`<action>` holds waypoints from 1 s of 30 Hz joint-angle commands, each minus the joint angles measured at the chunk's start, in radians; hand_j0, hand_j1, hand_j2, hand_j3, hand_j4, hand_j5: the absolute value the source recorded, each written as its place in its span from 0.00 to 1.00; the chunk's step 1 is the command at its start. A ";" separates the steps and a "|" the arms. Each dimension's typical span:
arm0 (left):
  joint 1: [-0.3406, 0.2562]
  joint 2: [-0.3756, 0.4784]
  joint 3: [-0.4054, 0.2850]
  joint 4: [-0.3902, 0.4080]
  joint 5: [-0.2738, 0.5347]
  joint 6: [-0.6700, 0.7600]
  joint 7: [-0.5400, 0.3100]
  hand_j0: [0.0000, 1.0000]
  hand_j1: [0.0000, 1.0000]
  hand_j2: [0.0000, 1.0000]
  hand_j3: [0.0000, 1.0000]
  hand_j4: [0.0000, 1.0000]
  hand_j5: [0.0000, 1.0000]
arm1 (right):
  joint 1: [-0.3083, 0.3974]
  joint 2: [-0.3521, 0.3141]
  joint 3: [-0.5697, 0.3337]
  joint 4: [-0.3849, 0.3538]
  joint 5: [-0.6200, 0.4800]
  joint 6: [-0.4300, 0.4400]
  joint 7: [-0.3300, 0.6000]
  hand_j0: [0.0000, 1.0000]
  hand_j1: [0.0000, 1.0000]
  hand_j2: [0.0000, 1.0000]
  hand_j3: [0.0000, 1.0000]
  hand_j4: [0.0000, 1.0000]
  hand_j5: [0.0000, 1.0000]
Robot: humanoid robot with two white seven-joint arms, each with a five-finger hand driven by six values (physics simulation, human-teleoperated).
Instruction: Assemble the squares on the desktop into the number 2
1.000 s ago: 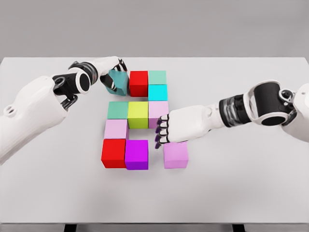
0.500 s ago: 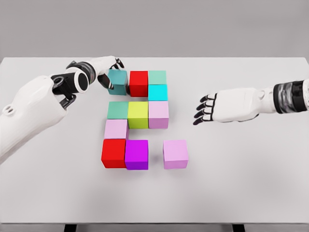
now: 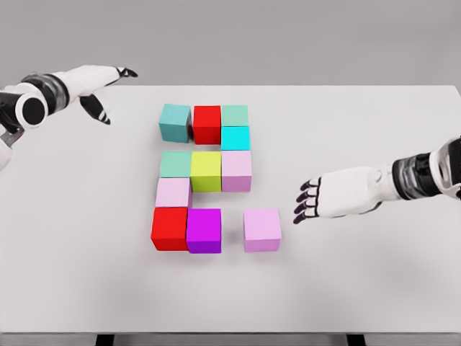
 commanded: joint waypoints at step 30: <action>0.003 -0.058 -0.185 0.012 -0.234 -0.149 -0.002 1.00 1.00 1.00 1.00 1.00 1.00 | -0.063 0.106 0.099 0.000 -0.004 0.002 0.000 1.00 1.00 1.00 1.00 1.00 1.00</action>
